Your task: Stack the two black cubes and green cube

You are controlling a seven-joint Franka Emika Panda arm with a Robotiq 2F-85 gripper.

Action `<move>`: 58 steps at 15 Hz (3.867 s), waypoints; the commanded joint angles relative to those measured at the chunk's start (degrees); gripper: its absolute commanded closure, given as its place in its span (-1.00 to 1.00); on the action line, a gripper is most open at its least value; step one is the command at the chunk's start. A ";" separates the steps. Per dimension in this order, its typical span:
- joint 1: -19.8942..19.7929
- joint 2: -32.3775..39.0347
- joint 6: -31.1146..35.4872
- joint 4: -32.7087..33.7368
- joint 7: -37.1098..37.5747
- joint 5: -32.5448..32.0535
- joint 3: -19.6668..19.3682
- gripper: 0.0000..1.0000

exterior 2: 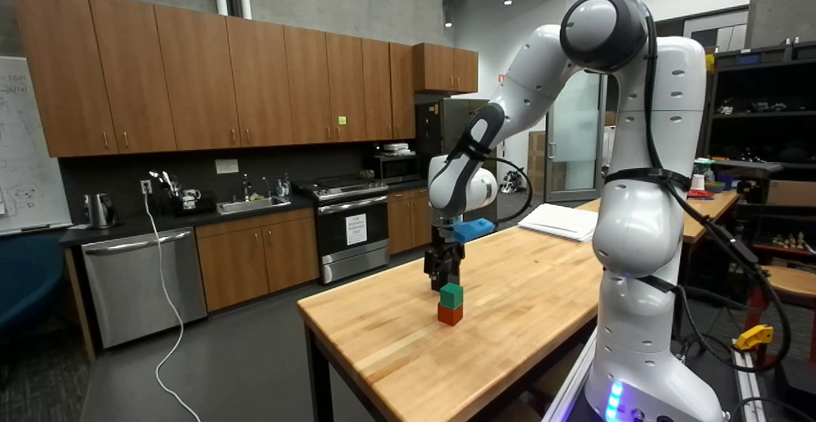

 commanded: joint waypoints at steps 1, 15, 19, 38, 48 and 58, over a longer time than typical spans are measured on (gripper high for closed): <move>1.01 -2.27 0.63 -2.63 -2.13 3.19 0.44 -1.00; 1.37 -3.76 -0.61 -5.22 -6.54 2.45 0.37 0.23; 1.02 -5.75 -2.12 -4.64 -8.28 1.07 -0.02 0.51; -3.52 -5.62 -10.32 13.30 -19.16 -2.68 -8.40 0.51; -4.34 1.66 -15.77 20.57 -25.90 1.19 -8.58 0.51; -5.62 7.20 -18.32 23.79 -25.87 0.94 -7.44 0.51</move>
